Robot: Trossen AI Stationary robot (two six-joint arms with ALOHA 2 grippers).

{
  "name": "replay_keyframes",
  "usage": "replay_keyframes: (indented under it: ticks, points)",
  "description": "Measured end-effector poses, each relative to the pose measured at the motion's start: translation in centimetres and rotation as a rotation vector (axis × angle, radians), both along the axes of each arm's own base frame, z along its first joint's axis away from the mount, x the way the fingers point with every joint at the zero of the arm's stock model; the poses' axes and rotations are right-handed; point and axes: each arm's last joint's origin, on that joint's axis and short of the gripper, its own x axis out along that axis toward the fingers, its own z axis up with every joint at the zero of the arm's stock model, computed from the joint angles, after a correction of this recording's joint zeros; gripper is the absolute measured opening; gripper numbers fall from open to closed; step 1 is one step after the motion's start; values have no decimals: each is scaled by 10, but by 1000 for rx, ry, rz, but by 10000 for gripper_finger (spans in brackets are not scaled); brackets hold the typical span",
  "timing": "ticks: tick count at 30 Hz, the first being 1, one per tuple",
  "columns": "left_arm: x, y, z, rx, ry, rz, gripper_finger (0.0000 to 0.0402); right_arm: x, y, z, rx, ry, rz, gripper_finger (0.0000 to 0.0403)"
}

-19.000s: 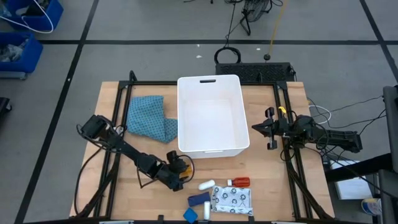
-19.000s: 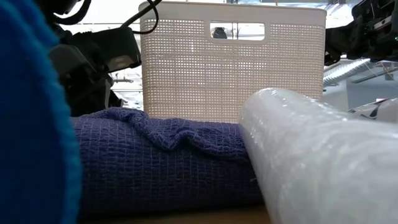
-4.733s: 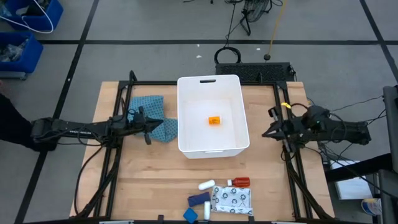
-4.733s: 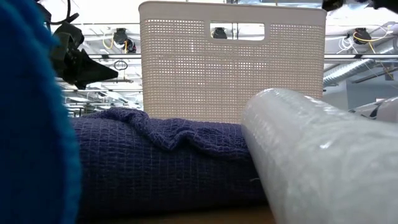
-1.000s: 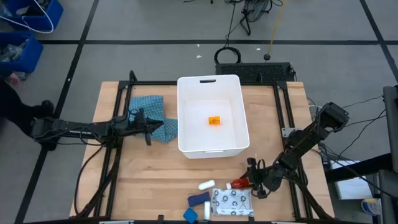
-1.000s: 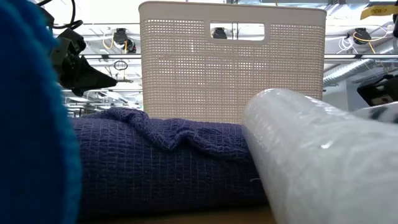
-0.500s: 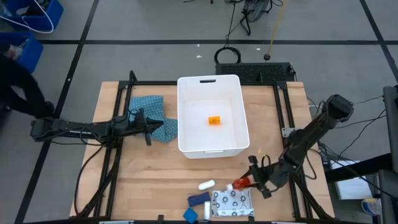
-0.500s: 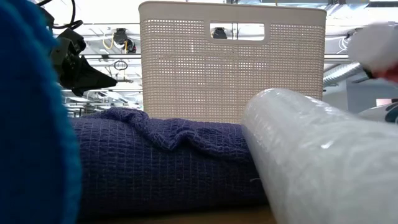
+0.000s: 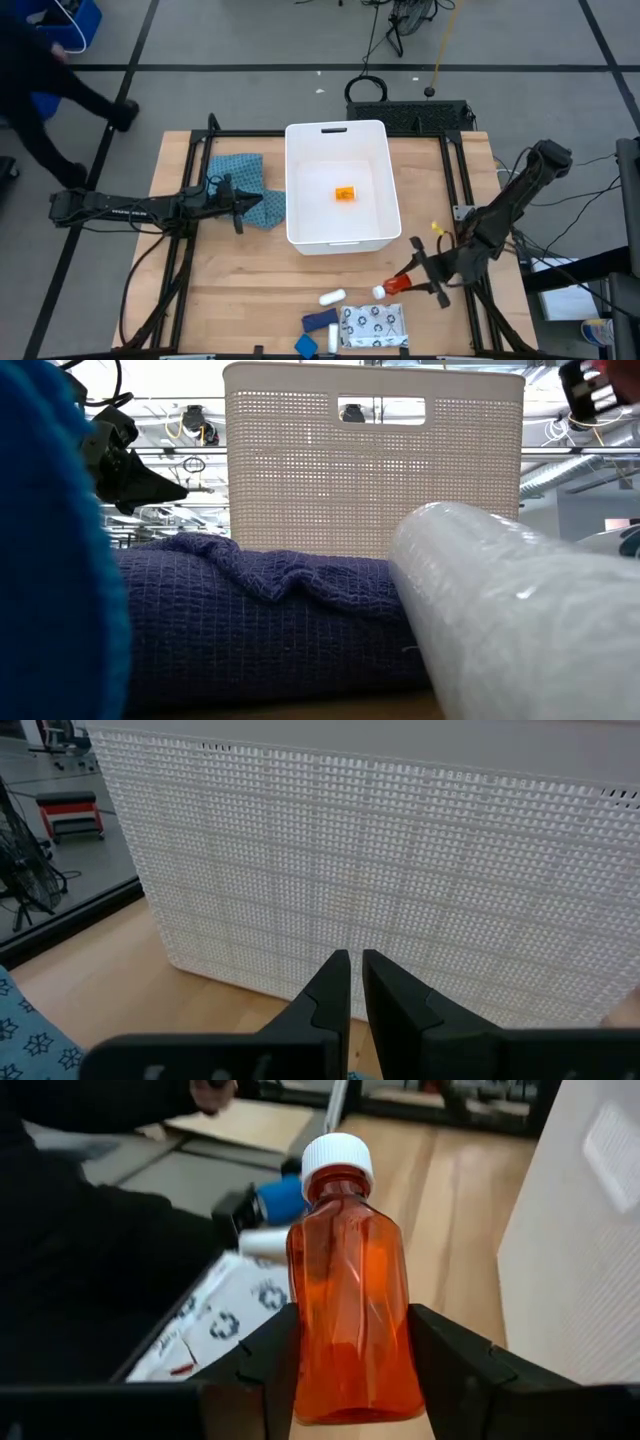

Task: Pick & place medical supplies in basket/bin
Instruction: Put the medicine bottle into the white bin

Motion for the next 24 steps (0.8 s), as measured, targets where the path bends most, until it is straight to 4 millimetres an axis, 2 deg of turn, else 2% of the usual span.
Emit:
replay_keyframes:
  ticks: [11,24]
  points:
    - [0,0,-1,1,7,0,37,-16,-16,28,52,-141,61,155]
    - [0,0,-3,-1,28,-1,37,-17,-18,30,54,-153,60,157]
